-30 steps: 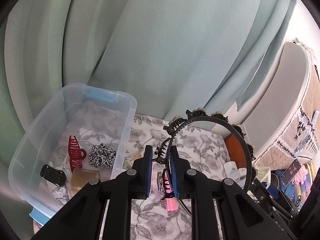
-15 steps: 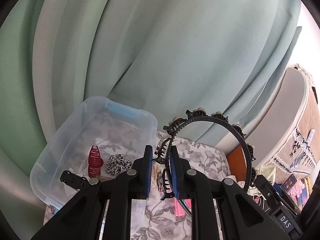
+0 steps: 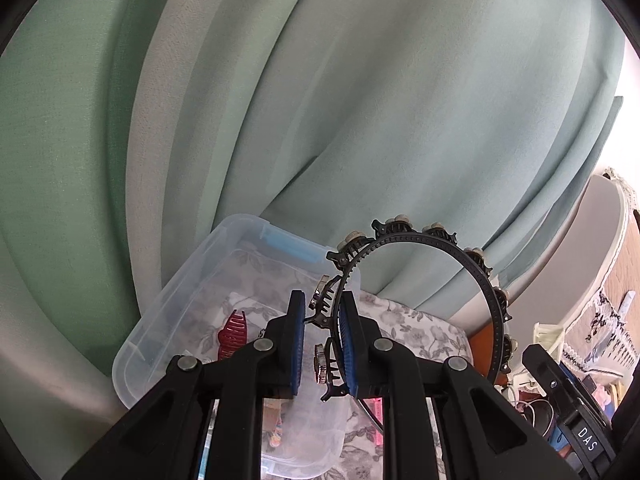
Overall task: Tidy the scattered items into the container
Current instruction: 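Lift and carry the headband and white holder over the clear box with both grippers, then open both grippers to drop the headband and white holder into the box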
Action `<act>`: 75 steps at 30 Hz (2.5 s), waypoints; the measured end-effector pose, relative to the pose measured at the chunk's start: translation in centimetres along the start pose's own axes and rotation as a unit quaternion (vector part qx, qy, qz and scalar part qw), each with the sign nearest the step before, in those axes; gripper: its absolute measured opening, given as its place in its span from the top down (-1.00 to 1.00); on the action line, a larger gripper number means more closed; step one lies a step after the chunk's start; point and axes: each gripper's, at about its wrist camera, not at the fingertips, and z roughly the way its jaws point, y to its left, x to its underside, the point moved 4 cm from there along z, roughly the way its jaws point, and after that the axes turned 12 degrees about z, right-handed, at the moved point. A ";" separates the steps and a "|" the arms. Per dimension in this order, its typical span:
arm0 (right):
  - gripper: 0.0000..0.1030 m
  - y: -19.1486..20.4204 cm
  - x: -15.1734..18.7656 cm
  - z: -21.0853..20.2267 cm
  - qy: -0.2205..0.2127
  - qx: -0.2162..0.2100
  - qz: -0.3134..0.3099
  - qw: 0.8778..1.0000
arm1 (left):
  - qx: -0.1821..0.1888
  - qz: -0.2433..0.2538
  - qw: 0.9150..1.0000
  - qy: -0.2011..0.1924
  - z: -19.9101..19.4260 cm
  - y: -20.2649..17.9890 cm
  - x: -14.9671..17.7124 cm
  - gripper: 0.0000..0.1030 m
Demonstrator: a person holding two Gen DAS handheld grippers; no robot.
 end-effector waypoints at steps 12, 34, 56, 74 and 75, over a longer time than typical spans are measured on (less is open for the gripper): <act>-0.20 4.3 0.3 1.8 0.011 -0.037 -0.028 0.999 | -0.027 -0.030 0.999 -0.005 -0.8 3.6 0.1 0.67; -0.21 10.5 3.0 5.4 0.067 -0.087 -0.077 0.991 | -0.069 -0.055 0.996 0.020 -0.7 7.4 2.0 0.67; -0.21 11.7 7.9 9.0 0.167 -0.083 -0.091 0.978 | -0.116 -0.046 0.988 0.094 4.6 8.5 3.5 0.67; -0.62 11.3 8.8 10.6 0.180 -0.099 -0.091 0.975 | -0.099 -0.051 0.989 0.094 4.0 10.3 5.5 0.34; -0.65 11.3 8.8 10.7 0.180 -0.099 -0.090 0.975 | -0.100 -0.050 0.989 0.094 3.9 10.2 5.5 0.21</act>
